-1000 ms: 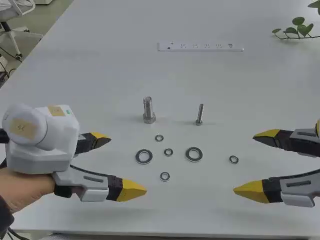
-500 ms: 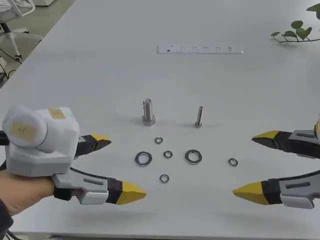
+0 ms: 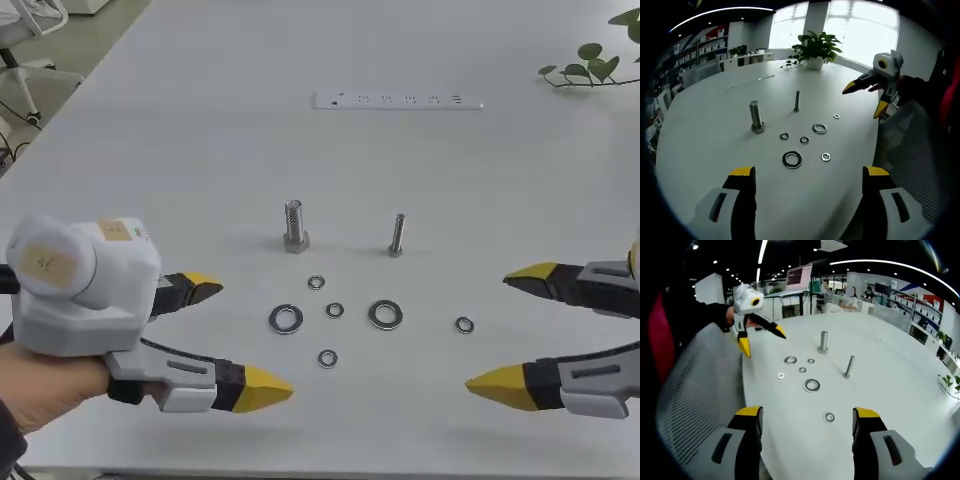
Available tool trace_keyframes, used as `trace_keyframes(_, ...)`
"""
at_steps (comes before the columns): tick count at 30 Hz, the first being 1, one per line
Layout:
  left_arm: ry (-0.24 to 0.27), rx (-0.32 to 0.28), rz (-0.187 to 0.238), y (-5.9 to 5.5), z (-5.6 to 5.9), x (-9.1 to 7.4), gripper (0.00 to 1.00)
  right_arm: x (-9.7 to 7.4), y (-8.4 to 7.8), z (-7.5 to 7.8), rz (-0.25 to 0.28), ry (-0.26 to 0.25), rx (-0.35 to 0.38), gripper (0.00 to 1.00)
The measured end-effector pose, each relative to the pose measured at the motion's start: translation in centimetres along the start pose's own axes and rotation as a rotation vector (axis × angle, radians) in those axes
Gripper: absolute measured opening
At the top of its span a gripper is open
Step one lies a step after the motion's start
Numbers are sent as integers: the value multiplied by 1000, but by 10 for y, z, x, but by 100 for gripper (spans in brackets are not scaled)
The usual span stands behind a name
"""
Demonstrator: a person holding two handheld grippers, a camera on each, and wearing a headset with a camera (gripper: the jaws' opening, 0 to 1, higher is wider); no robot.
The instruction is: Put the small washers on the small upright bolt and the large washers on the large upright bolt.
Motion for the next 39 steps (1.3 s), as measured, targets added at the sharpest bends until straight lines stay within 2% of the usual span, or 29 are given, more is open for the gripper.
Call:
trace_keyframes(18,9,1,9,2,0,-2,88,-1,2,1,3,-5,-5,74)
trace_keyframes(39,11,7,18,3,2,-4,88,-1,1,4,-18,-4,-18,73)
Point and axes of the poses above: the centre of the closed fingertips' face, and the gripper's own axes: x roughly forward along the fingers, z roughly to its right, y roughly out of its top, the point moved 5 cm from there along -x, roughly backward along the fingers, and after that the axes turned 9 degrees about y, right-handed, at the moved point
